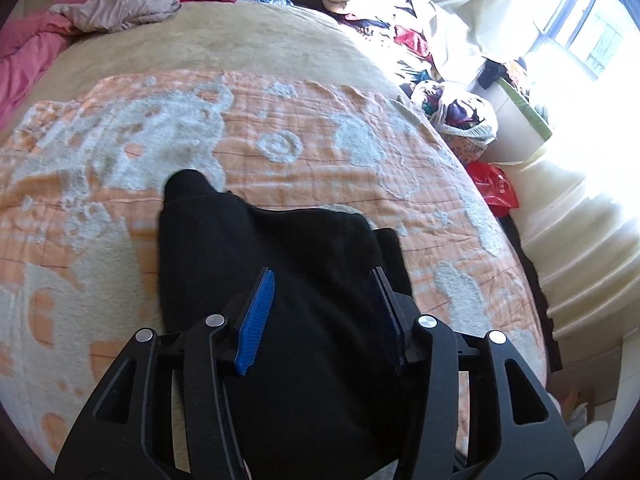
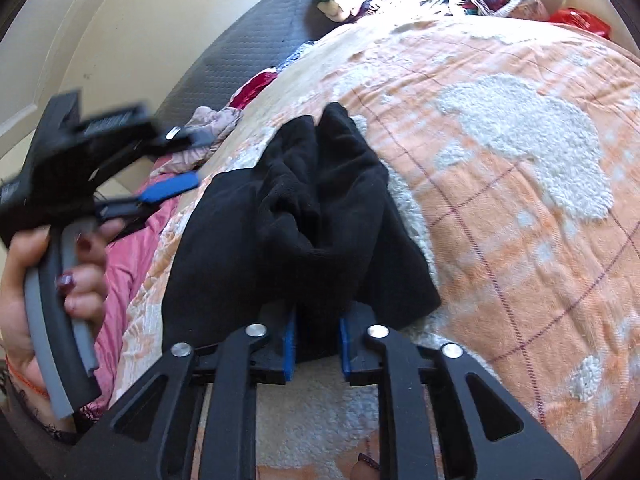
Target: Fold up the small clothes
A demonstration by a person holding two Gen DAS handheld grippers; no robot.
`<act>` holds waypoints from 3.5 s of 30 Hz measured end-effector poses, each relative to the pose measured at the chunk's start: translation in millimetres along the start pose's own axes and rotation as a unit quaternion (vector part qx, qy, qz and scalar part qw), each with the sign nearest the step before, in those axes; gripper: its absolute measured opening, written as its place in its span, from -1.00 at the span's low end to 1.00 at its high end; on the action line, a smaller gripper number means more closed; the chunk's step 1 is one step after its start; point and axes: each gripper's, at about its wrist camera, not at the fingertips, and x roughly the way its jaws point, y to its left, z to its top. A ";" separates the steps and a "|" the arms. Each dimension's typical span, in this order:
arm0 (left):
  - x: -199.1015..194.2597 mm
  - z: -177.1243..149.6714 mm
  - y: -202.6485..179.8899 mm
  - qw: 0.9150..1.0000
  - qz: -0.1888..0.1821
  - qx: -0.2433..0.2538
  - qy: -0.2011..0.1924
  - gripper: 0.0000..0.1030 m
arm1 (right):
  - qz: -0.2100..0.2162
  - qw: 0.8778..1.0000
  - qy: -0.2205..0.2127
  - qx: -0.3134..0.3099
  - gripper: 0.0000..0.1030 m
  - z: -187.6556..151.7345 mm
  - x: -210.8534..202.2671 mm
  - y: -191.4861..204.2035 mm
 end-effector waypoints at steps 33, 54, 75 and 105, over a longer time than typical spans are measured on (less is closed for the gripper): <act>-45.8 -100.3 28.2 0.997 0.032 0.057 -0.030 0.02 | -0.080 0.993 -0.068 -0.060 -0.02 22.9 -34.4 -0.5; -113.7 -135.5 24.9 0.993 0.008 0.070 -0.097 0.69 | -0.100 0.949 -0.228 -0.192 0.91 -20.3 -127.3 36.6; -152.5 -181.8 44.1 0.986 0.018 0.076 -0.144 0.83 | -0.122 0.939 -0.216 -0.240 0.91 -59.3 -156.1 53.9; -115.6 -243.2 102.0 0.994 0.038 0.025 -0.097 0.83 | -0.162 0.945 -0.133 -0.253 0.91 -115.1 -100.6 33.6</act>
